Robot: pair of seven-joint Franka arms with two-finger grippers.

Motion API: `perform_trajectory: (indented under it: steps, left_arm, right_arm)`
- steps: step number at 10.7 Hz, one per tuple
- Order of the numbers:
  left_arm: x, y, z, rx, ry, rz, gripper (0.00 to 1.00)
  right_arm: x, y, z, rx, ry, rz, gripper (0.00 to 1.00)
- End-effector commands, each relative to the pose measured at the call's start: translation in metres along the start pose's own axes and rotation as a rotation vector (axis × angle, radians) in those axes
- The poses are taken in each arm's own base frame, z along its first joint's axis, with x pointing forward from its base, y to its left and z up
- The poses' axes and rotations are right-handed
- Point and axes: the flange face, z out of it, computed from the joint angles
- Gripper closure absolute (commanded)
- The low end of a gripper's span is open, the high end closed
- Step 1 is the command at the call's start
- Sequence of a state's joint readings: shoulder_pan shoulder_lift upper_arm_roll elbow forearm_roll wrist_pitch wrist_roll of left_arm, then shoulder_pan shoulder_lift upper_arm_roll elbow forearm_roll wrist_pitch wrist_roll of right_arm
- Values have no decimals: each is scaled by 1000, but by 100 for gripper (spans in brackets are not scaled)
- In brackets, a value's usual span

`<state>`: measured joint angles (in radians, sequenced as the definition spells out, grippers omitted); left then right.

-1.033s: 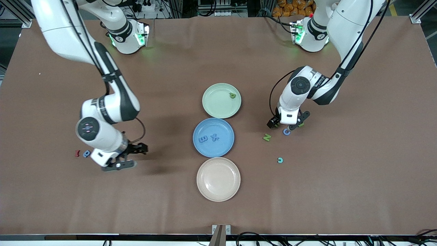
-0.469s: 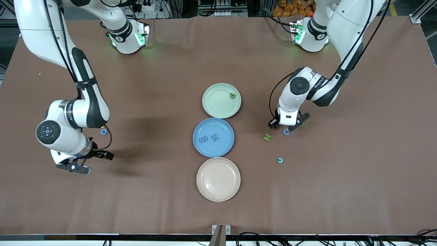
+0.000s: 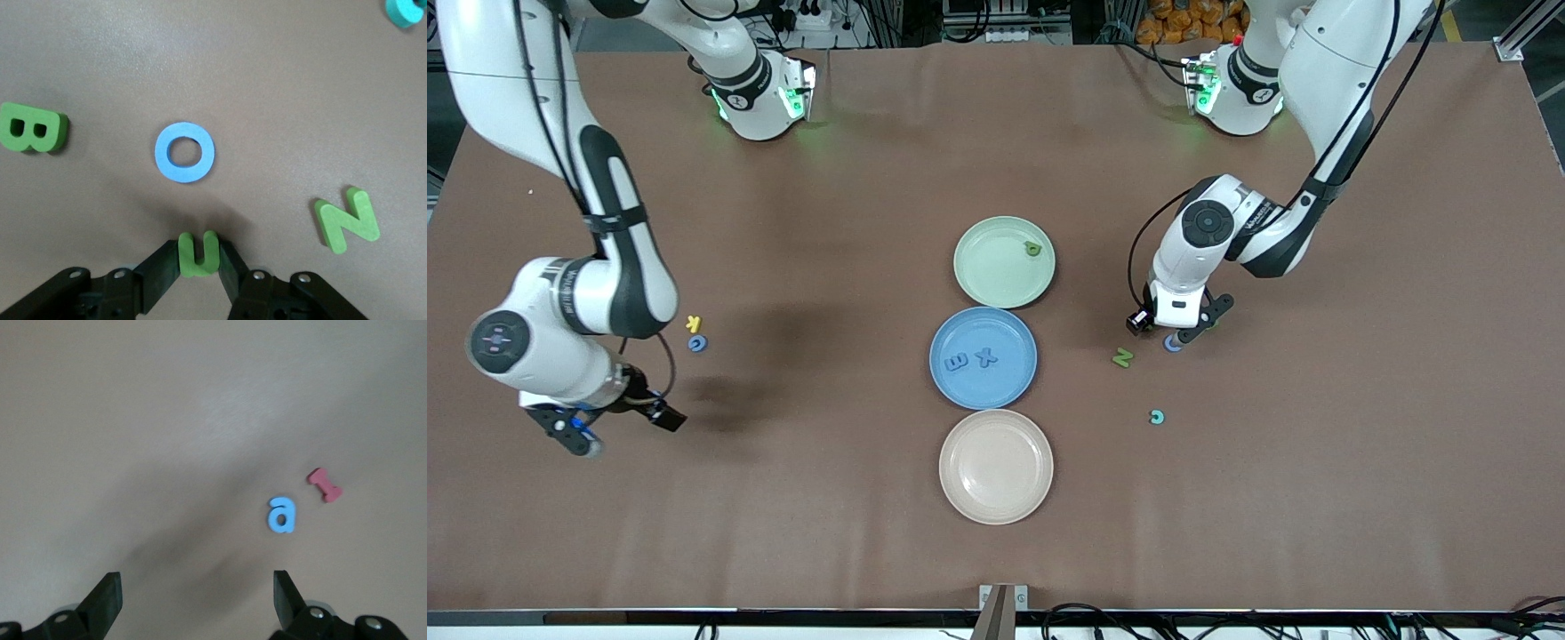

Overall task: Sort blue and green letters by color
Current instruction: 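Grasp the green u with the left gripper while the right returns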

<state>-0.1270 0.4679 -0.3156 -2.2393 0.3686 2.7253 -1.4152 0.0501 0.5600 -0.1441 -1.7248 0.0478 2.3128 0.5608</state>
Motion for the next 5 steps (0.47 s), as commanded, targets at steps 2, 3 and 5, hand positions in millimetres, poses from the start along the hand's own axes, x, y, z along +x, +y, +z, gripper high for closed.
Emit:
perform_trajectory:
  steps: [2, 3, 5]
  left_arm:
    - [4, 24, -17, 38, 42, 18, 100]
    - [-1, 32, -22, 50, 46, 25, 100]
    - [-23, 42, -25, 58, 47, 46, 100]
  right_arm:
    - [19, 45, -6, 41, -8, 121, 0]
    - [24, 50, -2, 44, -1, 133, 0]
    - [29, 60, 18, 41, 1, 153, 0]
